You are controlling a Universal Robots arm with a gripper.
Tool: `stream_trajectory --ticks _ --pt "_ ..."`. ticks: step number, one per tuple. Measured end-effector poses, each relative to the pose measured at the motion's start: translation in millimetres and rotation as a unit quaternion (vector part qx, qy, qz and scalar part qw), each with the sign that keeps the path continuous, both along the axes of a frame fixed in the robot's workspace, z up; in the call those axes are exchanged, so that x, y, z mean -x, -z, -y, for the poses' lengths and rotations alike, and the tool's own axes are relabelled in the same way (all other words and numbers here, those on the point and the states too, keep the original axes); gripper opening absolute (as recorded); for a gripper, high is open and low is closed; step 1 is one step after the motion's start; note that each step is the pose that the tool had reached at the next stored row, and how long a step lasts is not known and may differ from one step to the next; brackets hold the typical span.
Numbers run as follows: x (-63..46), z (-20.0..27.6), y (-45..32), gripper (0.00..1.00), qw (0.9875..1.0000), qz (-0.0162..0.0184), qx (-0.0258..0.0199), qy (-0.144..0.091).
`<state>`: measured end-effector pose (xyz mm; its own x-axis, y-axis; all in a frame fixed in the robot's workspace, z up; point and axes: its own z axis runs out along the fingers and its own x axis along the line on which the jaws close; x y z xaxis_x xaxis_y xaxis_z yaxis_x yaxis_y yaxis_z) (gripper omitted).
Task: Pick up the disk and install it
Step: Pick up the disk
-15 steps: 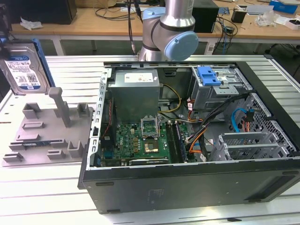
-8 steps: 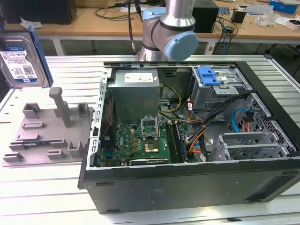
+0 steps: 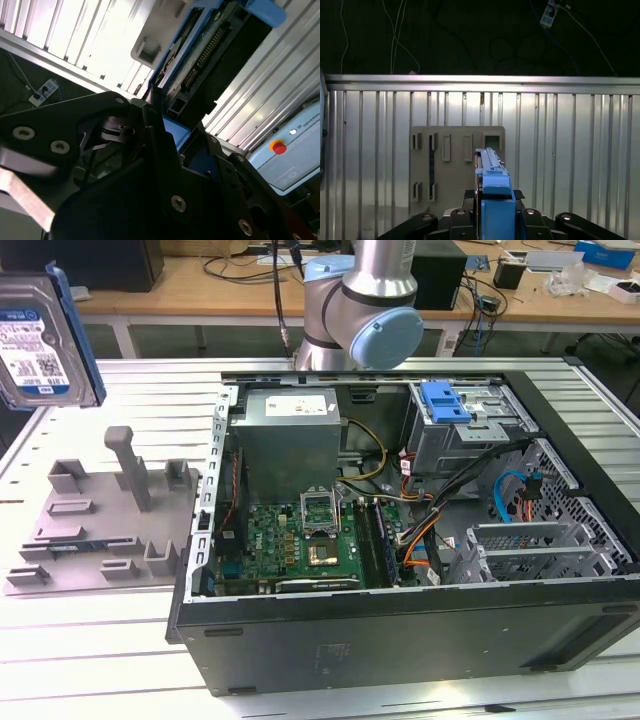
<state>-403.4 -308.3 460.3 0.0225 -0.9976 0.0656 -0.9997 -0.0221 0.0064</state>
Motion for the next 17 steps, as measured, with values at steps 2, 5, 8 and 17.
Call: stream_trajectory --ticks 2,5,8,17 --pt "-0.5 0.0 -8.4 0.37 1.0000 0.0001 0.0004 0.000" --pt "-1.4 0.0 -21.2 0.37 1.0000 0.0000 0.0008 0.000" --pt "-2.3 0.0 -31.9 0.37 1.0000 0.0001 0.0011 0.000" --pt "-4.6 0.0 -53.4 0.37 1.0000 0.0001 0.0017 0.000"
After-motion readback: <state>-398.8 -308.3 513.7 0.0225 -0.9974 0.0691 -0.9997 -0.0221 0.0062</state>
